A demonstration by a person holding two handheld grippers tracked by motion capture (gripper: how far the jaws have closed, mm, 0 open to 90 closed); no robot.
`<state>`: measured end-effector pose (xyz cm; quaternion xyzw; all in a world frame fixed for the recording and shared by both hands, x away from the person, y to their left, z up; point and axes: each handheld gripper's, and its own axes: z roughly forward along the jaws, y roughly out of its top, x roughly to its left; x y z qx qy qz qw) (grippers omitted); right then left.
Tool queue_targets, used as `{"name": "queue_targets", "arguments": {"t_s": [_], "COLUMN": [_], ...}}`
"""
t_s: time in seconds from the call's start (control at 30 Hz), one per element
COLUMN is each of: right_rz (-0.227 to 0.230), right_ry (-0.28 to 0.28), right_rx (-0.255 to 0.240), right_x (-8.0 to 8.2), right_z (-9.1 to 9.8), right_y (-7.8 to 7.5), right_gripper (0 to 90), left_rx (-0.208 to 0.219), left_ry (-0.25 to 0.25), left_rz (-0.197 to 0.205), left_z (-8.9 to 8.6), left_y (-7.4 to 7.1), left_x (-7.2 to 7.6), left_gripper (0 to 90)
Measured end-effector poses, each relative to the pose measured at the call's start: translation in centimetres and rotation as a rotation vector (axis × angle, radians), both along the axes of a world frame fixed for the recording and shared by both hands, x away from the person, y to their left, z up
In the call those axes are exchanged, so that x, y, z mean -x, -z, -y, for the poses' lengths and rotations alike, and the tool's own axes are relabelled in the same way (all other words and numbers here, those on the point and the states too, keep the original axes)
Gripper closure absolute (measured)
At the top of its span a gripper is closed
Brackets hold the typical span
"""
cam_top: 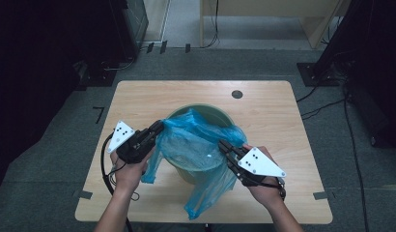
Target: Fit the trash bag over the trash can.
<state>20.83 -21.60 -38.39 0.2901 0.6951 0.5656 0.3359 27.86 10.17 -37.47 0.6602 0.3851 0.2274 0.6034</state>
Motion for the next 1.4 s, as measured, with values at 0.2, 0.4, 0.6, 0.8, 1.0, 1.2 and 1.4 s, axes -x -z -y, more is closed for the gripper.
{"name": "queue_targets", "arguments": {"t_s": [0.2,0.4,0.6,0.8,1.0,1.2,1.4], "right_rz": [-0.013,-0.037,-0.066,-0.113,-0.175,-0.229,-0.275], "right_ry": [0.082,0.193,0.242,0.247,0.243,0.242,0.255], "right_rx": [-0.019,-0.062,-0.11,-0.132,-0.133,-0.117,-0.122], "right_x": [-1.0,-2.7,-4.2,-5.4,-6.9,-8.6,-9.8], "right_z": [0.8,2.4,3.5,4.0,3.9,3.4,3.2], "right_y": [0.2,0.5,0.6,0.7,1.3,2.6,3.8], "right_gripper": [81.9,79.8,80.0,84.1,87.1,87.9,88.8], "left_rx": [-0.007,0.008,0.033,0.04,0.045,0.076,0.075], "left_ry": [-0.006,0.001,-0.002,0.001,0.005,0.013,0.019], "left_rz": [-0.02,-0.049,-0.079,-0.096,-0.127,-0.186,-0.228], "left_z": [0.3,0.3,-0.2,-0.6,-0.7,-0.9,-0.7], "left_y": [0.1,0.3,0.3,0.4,0.7,1.2,2.3], "left_x": [-1.6,-3.2,-4.2,-4.8,-5.6,-7.2,-8.2], "left_gripper": [85.5,85.0,85.2,86.4,86.3,86.2,86.1]}}
